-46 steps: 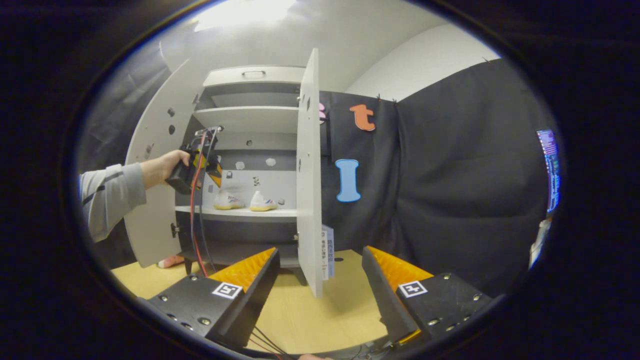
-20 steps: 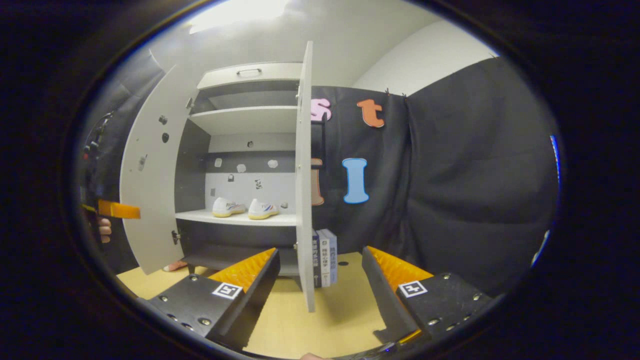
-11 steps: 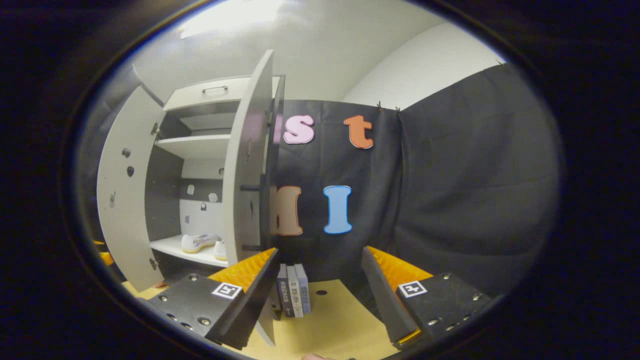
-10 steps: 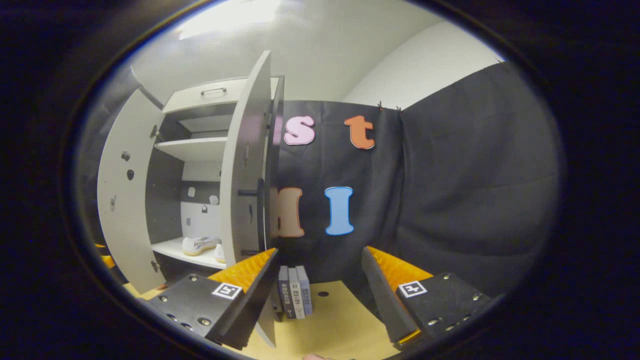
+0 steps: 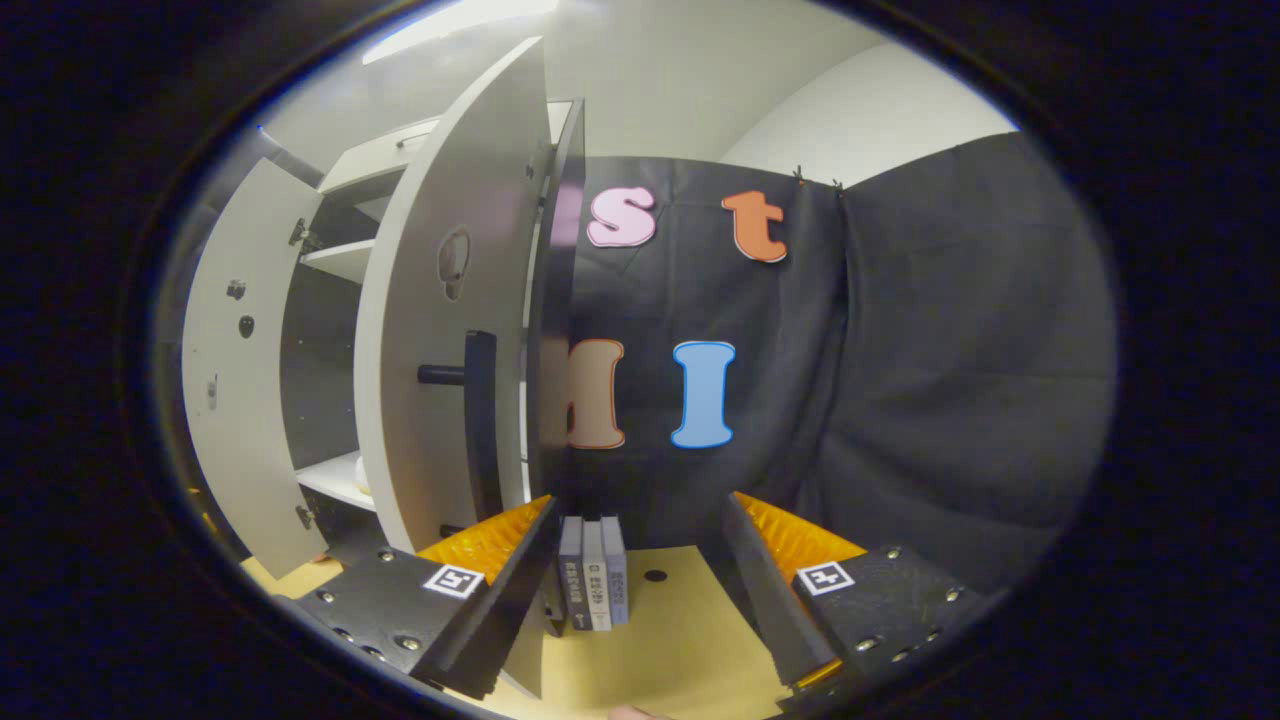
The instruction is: Grab one shoe with the right hand and put it into the shoe cabinet, grab the other shoe with the left hand and put it into the shoe cabinet; then close the right door with the right hand and the left door with the left hand.
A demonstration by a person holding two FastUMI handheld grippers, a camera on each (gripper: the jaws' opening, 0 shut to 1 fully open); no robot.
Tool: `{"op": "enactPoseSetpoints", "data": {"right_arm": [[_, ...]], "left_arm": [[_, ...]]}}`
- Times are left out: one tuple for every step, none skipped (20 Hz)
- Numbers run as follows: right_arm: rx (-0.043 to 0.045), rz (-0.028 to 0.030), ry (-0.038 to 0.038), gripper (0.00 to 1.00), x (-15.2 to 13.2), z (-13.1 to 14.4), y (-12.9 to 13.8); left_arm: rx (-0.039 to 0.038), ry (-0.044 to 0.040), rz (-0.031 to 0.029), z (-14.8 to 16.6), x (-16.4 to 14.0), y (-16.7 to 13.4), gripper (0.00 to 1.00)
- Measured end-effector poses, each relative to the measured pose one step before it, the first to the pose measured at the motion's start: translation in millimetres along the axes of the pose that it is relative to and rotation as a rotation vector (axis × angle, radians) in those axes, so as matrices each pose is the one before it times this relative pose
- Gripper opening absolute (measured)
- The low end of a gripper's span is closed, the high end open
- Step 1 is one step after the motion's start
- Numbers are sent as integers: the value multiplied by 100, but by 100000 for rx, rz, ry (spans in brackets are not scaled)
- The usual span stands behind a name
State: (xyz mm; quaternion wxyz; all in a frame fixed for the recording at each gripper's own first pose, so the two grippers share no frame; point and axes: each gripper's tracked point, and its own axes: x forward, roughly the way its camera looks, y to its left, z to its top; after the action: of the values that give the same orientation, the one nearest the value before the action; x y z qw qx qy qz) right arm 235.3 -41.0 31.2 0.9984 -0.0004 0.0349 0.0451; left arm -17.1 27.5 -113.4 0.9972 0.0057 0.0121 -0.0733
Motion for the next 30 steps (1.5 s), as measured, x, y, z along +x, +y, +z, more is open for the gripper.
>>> {"op": "enactPoseSetpoints", "data": {"right_arm": [[-1627, -1121, 644, 98, 291, -198, 293], [-2236, -1680, -857, 98, -51, 306, -61], [-322, -1136, -145, 95, -35, 143, -5], [1874, -97, 582, 94, -114, -44, 246], [1694, 1063, 953, 92, -85, -75, 607], [1027, 1147, 416, 94, -89, -83, 687], [283, 769, 458, 94, -158, -11, 551], [23, 478, 211, 92, -138, -17, 451], [-52, 523, 60, 92, -167, -29, 625], [597, 495, 314, 92, -87, -94, 654], [-45, 1186, 35, 92, -110, 24, 773], [-323, 1674, 102, 94, -71, -5, 982], [-620, 1633, 319, 94, -20, -28, 995], [-829, 1477, -177, 94, 113, 171, 1113], [-936, 1430, -400, 94, 101, 109, 1287], [79, 824, -26, 94, 199, -41, 1005], [416, 3, 185, 94, 250, -24, 914], [-33, -637, 122, 94, 220, -23, 1024], [-226, -899, 260, 95, 312, -49, 768], [-221, -862, 414, 94, 358, -165, 777], [564, -76, 82, 97, 400, -63, 907], [1389, 1384, 318, 94, 543, -114, 1233], [1251, 2625, 456, 95, 524, -327, 1418], [1233, 2464, 1026, 95, 410, -528, 1378], [508, 1897, 485, 94, 346, -497, 1084], [-255, 101, -349, 95, 143, -235, 528], [-740, -1460, -863, 97, 25, -187, 167], [-113, -1044, -1264, 95, -48, -141, 183], [104, 328, -525, 95, -164, -409, 369], [-447, 644, 63, 95, -167, -554, 442]], "left_arm": [[336, 813, 347, -330, -109, 441, 96], [336, 913, 524, -234, 32, 483, 96], [-112, 645, 653, -322, -126, 621, 96], [-373, 373, 354, 28, 117, 455, 96], [-1043, 761, 1043, -218, 64, 561, 96], [-1407, 457, 784, 29, 66, 399, 96], [-1488, -252, 285, 71, -234, 111, 96], [-1079, -162, -216, 226, -18, 81, 96], [-749, 144, -59, -63, -164, 123, 96], [-211, -189, 94, 103, -100, 123, 96], [545, -309, 214, 241, -77, 154, 96], [677, -525, -59, 199, -87, 60, 96], [456, -1117, -188, 314, 37, 8, 96], [561, -865, -152, 260, -10, 45, 96], [183, 494, 324, -131, 18, 134, 96], [34, 530, 368, -152, -118, 80, 96], [93, 701, -1, -134, -3, 87, 96], [-311, 542, -5, -118, -219, 167, 96], [-355, 666, 138, -173, -119, 261, 96], [-424, 40, 545, 135, 108, 430, 96], [-460, -248, 929, 91, 28, 574, 96], [-311, -232, 1031, 152, 149, 662, 96], [-196, -216, 973, -71, -80, 724, 96], [-72, -310, 860, 122, -161, 601, 96], [135, -705, 1089, 262, -204, 757, 96], [259, -131, 1611, 294, -148, 913, 96], [455, 166, 1650, 192, 10, 894, 96], [545, -601, 1050, 403, -130, 811, 96], [801, -1545, 713, 712, 4, 624, 96], [1201, -2064, 649, 819, -70, 934, 92]]}}
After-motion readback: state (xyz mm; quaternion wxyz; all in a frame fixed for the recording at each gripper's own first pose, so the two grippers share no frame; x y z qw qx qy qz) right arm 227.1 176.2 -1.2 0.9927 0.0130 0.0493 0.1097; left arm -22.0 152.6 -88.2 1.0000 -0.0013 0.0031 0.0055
